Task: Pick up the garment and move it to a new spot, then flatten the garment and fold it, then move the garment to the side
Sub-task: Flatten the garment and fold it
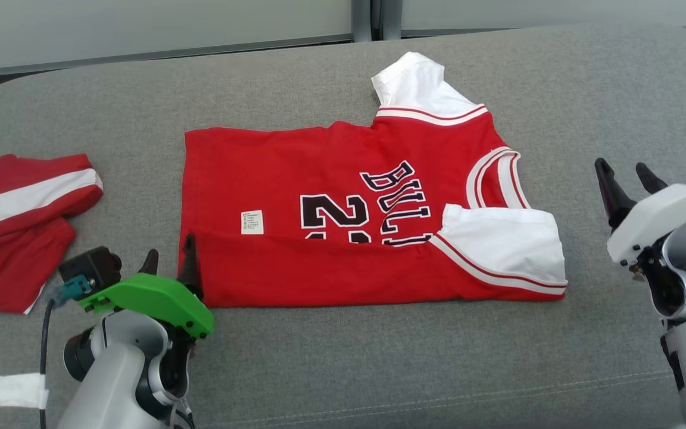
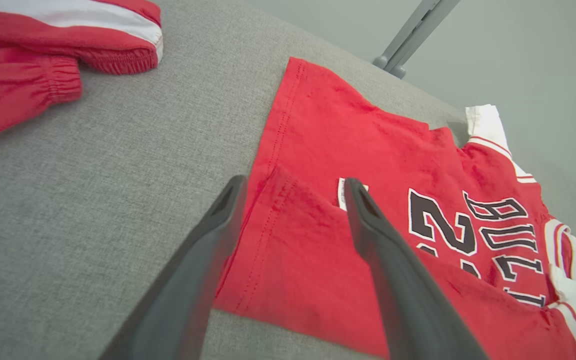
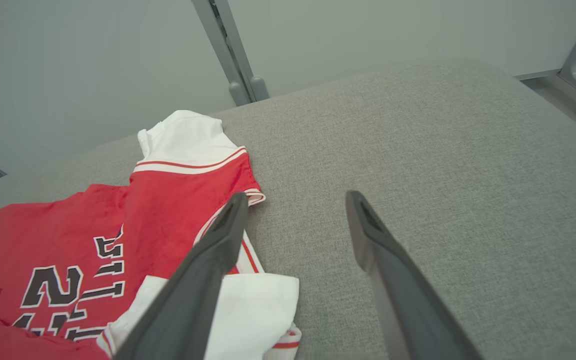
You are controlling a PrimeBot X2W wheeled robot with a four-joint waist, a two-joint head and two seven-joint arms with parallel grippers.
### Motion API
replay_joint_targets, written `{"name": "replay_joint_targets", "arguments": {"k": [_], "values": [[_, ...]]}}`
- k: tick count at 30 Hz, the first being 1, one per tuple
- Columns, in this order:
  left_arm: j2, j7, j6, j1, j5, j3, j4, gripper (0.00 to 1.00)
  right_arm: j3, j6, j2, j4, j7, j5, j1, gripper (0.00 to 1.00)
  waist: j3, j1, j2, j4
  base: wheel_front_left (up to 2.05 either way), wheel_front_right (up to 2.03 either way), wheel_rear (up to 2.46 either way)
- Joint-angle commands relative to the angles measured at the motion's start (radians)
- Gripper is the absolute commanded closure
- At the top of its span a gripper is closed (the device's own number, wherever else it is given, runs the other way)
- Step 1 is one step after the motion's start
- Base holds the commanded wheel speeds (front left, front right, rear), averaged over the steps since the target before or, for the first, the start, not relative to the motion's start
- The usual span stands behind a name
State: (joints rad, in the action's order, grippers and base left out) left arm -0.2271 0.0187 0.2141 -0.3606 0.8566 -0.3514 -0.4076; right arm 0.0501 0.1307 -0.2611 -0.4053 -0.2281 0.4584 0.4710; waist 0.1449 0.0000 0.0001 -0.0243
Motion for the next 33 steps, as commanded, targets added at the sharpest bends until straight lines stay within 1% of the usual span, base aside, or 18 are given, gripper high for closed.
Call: {"name": "replay_joint_targets", "arguments": {"k": [1,5,8,12,15,18,25,31,32,33], "values": [[0.001,-0.014,-0.001,0.036,-0.007,0.001,0.021,0.0,0.01,0.0,-0.001,0.031,0.013,-0.007,-0.043,0.0,-0.011,0.0,-0.0001,0.005,0.0,0.0,0.0],[0.015,-0.028,0.009,0.114,0.014,0.002,0.069,0.0,0.05,0.0,0.029,0.117,0.032,-0.003,-0.144,0.0,-0.019,0.0,-0.0001,0.009,0.0,0.0,0.0],[0.027,-0.028,0.019,0.154,0.024,-0.002,0.083,0.0,0.077,0.0,0.067,0.173,0.044,-0.001,-0.215,0.0,-0.021,0.0,-0.0001,0.01,0.0,0.0,0.0],[0.033,-0.003,0.034,0.178,0.03,-0.019,0.067,0.0,0.102,0.0,0.12,0.227,0.044,-0.013,-0.291,0.0,-0.02,0.0,-0.0001,0.004,0.0,0.0,0.0],[0.038,0.013,0.047,0.179,0.043,-0.013,0.045,0.0,0.111,0.0,0.151,0.249,0.037,-0.013,-0.33,0.0,-0.014,0.0,-0.0001,-0.005,0.0,0.0,0.0],[0.044,0.022,0.05,0.174,0.06,-0.002,0.024,0.0,0.115,0.0,0.167,0.254,0.033,-0.01,-0.348,0.0,-0.01,0.0,-0.0001,-0.011,0.0,0.0,0.0],[0.062,0.027,0.039,0.131,0.115,0.048,-0.042,0.0,0.097,0.0,0.194,0.226,0.031,-0.004,-0.381,0.0,0.002,0.0,-0.0001,-0.031,0.0,0.0,0.0],[0.074,0.014,0.015,0.079,0.145,0.076,-0.117,0.0,0.061,0.0,0.201,0.192,0.047,0.009,-0.376,0.0,0.014,0.0,-0.0001,-0.046,0.0,0.0,0.0],[0.076,0.012,0.011,0.072,0.145,0.076,-0.126,0.29,0.056,0.0,0.202,0.185,0.051,0.014,-0.371,0.0,0.015,0.0,-0.0001,-0.047,0.0,0.0,0.0],[0.079,0.008,0.005,0.066,0.147,0.077,-0.135,0.53,0.051,0.0,0.203,0.175,0.054,0.018,-0.367,0.0,0.017,0.0,-0.0001,-0.047,0.0,0.0,0.0]]}}
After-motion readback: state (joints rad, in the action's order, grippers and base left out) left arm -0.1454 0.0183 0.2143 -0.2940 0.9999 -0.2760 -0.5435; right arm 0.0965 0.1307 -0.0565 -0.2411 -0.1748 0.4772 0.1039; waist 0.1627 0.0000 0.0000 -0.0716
